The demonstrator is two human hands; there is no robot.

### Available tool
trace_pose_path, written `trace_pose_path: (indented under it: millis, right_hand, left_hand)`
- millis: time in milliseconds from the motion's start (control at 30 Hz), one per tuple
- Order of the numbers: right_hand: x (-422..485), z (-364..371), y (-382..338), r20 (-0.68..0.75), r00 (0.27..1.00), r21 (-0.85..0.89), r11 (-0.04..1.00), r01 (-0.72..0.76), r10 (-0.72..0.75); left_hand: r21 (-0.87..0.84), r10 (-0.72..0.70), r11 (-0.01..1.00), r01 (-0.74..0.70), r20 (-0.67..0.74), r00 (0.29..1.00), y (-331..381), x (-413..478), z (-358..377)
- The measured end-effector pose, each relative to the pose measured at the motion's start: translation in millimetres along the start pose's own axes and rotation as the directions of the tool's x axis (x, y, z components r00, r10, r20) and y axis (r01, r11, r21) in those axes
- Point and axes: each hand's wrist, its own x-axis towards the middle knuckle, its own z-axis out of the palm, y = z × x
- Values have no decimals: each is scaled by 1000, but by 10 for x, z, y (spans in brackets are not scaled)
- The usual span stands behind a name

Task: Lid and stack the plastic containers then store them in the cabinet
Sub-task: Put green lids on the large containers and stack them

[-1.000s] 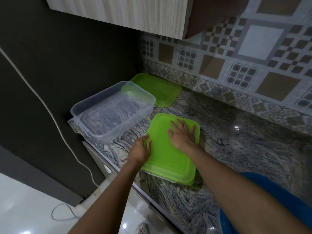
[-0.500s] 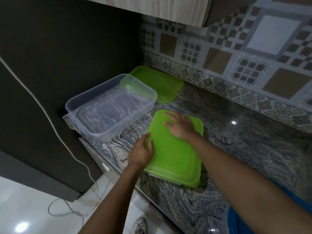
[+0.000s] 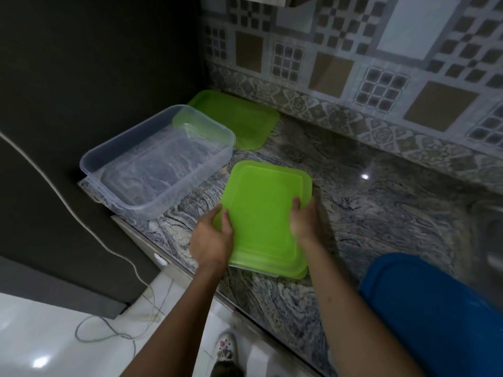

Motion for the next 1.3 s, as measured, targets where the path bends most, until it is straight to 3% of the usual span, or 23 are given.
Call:
trace_pose_path:
  millis: [100,200,367,500,600,767,900,1033,1133,1300]
  right_hand:
    - [-222,31,155,-51,999,13,1000,-11,11]
    - [-310,-10,224,-63,997,47,998,-41,44]
    - [-355,-157,202,99,989,276,952,-129,106]
    - [-374,-253,213,229,967,371,909,-189,107]
    - [-407,-357,193,326,944,458,864,-209,56]
    - [-459,-489,-13,328,943,579,800,-158,-52]
    - [-524,-404,-340,294,952,670,730,-138,-90]
    - [-547,-207,-676,285,953,701,700,-136,-101]
    - [-525,-15,-890,289,953,715,682,-149,-94]
    - [-456,437,-1306,266,961,722,677,-143,-80]
  left_hand:
    - [-209,-72,976,64,-34,997,-77,-21,25]
    - [-235,-114,965,115,19,993,-73,-3,19]
    - [-124,-193,966,227,243,951,-23,124,-37]
    - [-251,-262,885,393,430,864,50,246,-124]
    - [-302,-281,838,454,475,834,70,219,-187]
    - [-428,-218,809,403,417,882,204,232,-373]
    - [-501,-78,839,214,278,957,399,585,-784]
    - [-362,28,932,30,153,988,204,1301,-1057]
    - [-99,63,994,-51,125,990,-75,1894,-1203]
    - [308,146,934,-180,132,980,-312,2787,-1357]
